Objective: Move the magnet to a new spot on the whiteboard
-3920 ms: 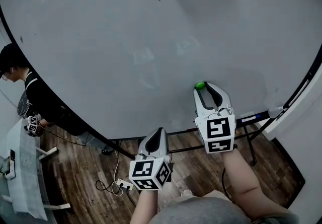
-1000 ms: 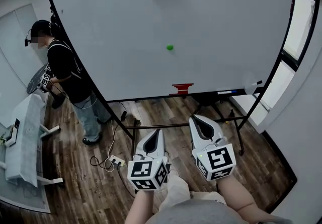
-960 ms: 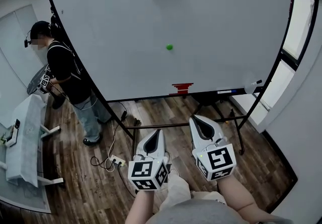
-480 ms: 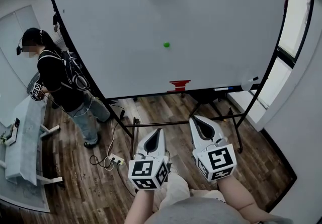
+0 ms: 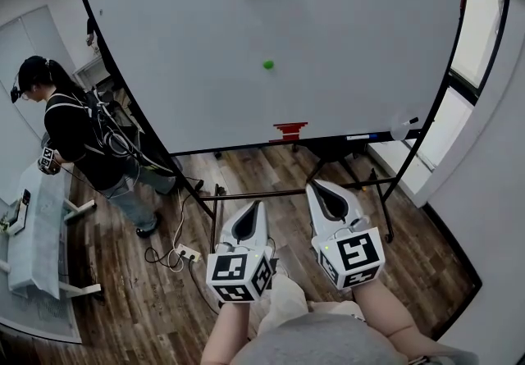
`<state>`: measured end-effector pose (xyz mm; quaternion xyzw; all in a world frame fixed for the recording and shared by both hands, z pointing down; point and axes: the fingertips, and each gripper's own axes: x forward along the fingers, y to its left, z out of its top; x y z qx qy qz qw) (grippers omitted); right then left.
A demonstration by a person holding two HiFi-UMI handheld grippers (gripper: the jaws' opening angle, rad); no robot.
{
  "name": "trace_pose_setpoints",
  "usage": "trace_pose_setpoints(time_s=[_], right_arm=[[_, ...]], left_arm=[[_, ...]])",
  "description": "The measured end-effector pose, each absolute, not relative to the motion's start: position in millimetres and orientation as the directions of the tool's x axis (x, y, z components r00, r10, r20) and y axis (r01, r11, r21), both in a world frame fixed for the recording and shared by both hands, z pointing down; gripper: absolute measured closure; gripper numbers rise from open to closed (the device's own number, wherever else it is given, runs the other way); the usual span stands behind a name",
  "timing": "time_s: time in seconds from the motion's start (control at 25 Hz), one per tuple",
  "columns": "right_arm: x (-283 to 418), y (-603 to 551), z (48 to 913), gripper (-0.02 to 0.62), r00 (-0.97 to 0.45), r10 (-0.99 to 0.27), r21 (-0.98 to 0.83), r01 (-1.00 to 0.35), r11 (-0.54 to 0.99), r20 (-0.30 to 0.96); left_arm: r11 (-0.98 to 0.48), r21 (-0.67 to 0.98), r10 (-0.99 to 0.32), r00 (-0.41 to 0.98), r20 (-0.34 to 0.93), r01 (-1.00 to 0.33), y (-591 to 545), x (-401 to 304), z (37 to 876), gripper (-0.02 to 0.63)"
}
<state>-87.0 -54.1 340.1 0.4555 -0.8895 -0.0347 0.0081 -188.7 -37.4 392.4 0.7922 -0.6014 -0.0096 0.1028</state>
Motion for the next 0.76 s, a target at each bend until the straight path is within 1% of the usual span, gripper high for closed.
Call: trace_pose_setpoints(time_s=[0.76], right_arm=[[-75, -59, 351, 0.595, -0.586, -0.810, 0.063, -0.809, 0.585, -0.005]], left_arm=[[-0.243, 0.176, -0.960, 0.262, 0.095, -0.954, -40, -180, 389, 0.601]])
